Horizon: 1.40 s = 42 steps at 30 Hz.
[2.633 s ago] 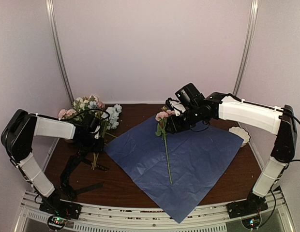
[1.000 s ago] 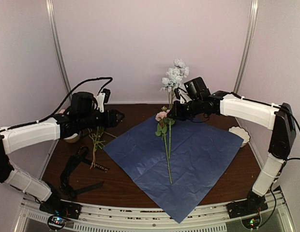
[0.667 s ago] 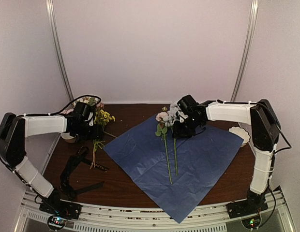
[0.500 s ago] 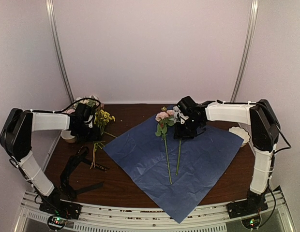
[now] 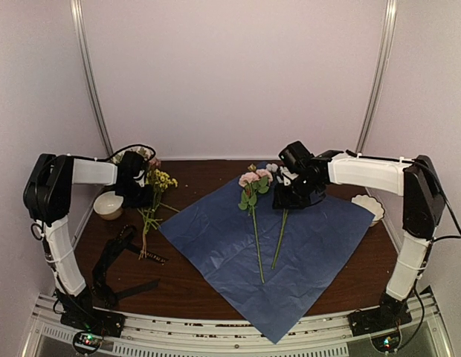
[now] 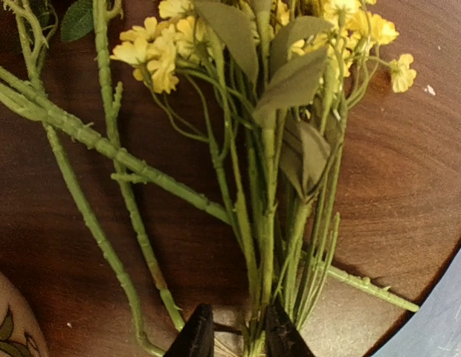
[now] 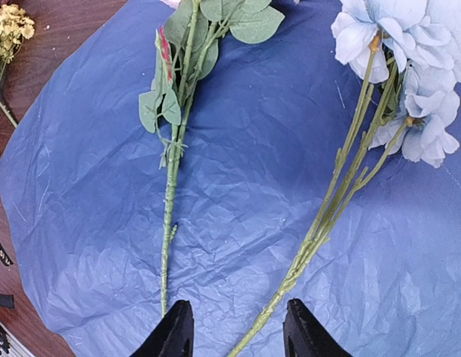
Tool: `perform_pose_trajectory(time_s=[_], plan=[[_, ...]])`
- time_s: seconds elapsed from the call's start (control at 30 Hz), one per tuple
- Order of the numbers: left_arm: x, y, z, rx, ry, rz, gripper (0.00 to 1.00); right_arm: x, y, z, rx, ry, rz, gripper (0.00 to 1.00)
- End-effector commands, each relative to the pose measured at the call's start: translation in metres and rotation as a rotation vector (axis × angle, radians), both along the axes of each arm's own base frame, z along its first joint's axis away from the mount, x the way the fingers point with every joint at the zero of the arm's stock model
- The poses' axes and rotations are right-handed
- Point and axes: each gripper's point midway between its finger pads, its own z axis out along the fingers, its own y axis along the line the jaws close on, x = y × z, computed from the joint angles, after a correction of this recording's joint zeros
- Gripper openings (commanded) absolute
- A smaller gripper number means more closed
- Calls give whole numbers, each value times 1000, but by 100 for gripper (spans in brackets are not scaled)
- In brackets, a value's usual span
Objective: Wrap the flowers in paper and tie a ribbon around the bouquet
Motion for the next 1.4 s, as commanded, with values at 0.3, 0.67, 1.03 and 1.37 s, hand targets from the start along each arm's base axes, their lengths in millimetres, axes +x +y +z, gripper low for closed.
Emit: perform_pose_trajectory(time_s=[0.3, 0.67, 1.03, 1.37], plan=[[-3, -4, -14, -9, 48, -39, 28, -8, -7, 13, -22, -31, 20, 43], [-12, -13, -20, -57, 83, -71, 24, -9, -7, 16, -25, -34, 27, 43], [-10, -12, 17, -55, -12, -88, 26, -10, -9, 13, -35, -27, 32, 43], [-34, -6, -14, -36, 73, -72, 29, -11, -8, 12, -34, -21, 40, 43]])
